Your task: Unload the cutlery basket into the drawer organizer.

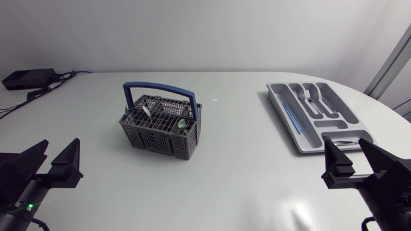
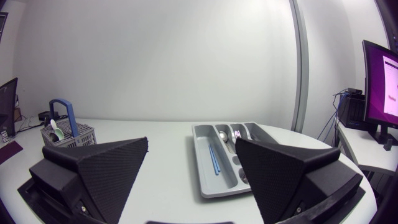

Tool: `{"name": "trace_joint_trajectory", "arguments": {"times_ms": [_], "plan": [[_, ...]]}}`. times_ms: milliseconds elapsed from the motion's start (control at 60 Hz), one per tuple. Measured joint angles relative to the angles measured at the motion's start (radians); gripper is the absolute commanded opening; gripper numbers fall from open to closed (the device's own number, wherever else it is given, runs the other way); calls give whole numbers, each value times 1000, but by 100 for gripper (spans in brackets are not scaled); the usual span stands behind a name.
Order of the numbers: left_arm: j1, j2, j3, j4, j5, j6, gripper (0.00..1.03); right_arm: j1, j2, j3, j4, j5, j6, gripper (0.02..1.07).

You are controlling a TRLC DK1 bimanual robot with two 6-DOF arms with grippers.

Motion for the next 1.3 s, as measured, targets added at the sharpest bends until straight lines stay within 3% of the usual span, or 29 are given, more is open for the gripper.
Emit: {"name": "trace_joint_trajectory", "arguments": {"times_ms": [483, 717, 967, 1183, 1300], "plan": [[8, 0, 2, -2, -4, 0, 98, 25, 0, 0, 0, 0, 4, 103], [8, 1, 93, -24, -3, 0, 98, 26, 19, 3, 27, 1, 4, 103], [8, 153, 222, -24, -4, 0, 98, 37, 207, 90, 97, 5, 4, 103], [4, 343, 333, -27, -5, 0, 98, 102, 419, 224, 111, 69, 3, 103], [-19, 472, 402, -34, -52, 0, 97, 127, 537, 303, 114, 95, 3, 103]]}}
